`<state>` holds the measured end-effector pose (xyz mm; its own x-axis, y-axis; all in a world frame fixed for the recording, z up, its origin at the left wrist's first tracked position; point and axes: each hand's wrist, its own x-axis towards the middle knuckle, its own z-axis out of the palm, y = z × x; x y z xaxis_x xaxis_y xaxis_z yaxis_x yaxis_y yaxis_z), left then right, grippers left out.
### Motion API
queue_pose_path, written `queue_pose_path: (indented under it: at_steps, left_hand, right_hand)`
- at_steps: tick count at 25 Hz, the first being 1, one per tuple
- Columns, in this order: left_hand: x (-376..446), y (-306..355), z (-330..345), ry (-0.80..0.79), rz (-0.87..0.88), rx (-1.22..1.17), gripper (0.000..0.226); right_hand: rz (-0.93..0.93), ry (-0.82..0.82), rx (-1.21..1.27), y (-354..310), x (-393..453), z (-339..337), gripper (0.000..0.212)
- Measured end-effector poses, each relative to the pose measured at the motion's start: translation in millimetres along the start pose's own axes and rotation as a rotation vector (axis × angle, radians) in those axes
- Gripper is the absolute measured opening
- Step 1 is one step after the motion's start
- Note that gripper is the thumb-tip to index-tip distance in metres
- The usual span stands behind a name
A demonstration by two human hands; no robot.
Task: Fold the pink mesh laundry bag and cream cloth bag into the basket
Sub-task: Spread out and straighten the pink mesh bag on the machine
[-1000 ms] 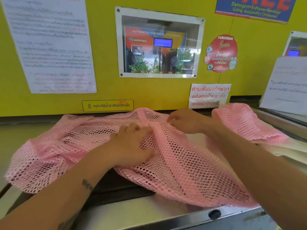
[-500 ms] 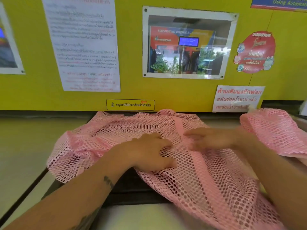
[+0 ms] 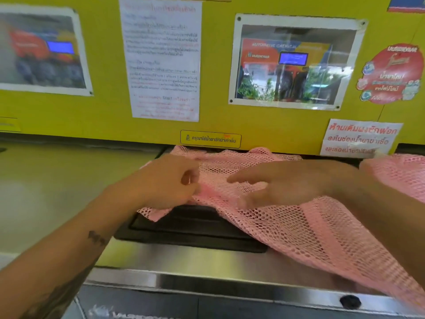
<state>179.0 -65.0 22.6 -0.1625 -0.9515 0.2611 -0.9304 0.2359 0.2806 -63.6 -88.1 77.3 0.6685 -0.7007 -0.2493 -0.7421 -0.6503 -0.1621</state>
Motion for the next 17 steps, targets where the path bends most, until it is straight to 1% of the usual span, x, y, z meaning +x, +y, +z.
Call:
queue_pose_path:
  at_steps: [2,3,4,5,6,8,9,10,12,13,14,15,16,17]
  left_hand:
    - [-18,-9,4,-0.092,-0.109,0.002,0.024]
    - [-22,-12,7,-0.106,-0.132,-0.03,0.027]
    - [-23,-13,8,-0.095,-0.14,-0.076,0.029]
    - [-25,-14,8,-0.091,-0.15,-0.103,0.031]
    - [-26,-15,7,-0.093,-0.156,-0.116,0.032]
    - [-29,-23,7,-0.092,-0.156,-0.137,0.035]
    - [-31,-28,7,-0.079,-0.17,-0.158,0.037]
    - [-35,-33,7,-0.059,-0.187,-0.176,0.04]
    - [-42,-40,2,-0.025,-0.208,-0.115,0.05]
    - [-46,-42,-4,-0.002,-0.209,-0.065,0.049]
    - [-51,-43,-14,0.047,-0.211,-0.039,0.044]
    - [-57,-44,-27,0.116,-0.226,-0.042,0.039]
    - [-64,-46,-42,0.188,-0.256,-0.069,0.036]
    - [-73,-51,-56,0.229,-0.288,-0.109,0.036]
  right_hand:
    - [-0.044,-0.077,-0.018,-20,9,19,0.083]
    - [-0.034,-0.103,-0.054,-25,15,25,0.084]
    - [-0.019,-0.097,-0.085,-26,22,30,0.079]
    - [0.003,-0.076,-0.105,-24,28,32,0.067]
    - [-0.001,-0.03,-0.121,-21,33,31,0.049]
    - [-0.046,0.118,-0.206,-11,42,31,0.009]
    - [-0.058,0.183,-0.214,-8,44,31,0.011]
    - [-0.082,0.247,-0.189,-6,46,31,0.019]
    - [-0.159,0.368,-0.028,-9,45,26,0.021]
    - [-0.218,0.387,0.087,-13,42,22,0.019]
    - [-0.283,0.365,0.202,-18,38,17,0.016]
    - [-0.345,0.308,0.297,-24,33,12,0.014]
    - [-0.384,0.241,0.372,-29,30,6,0.016]
    - [-0.395,0.18,0.434,-31,28,3,0.023]
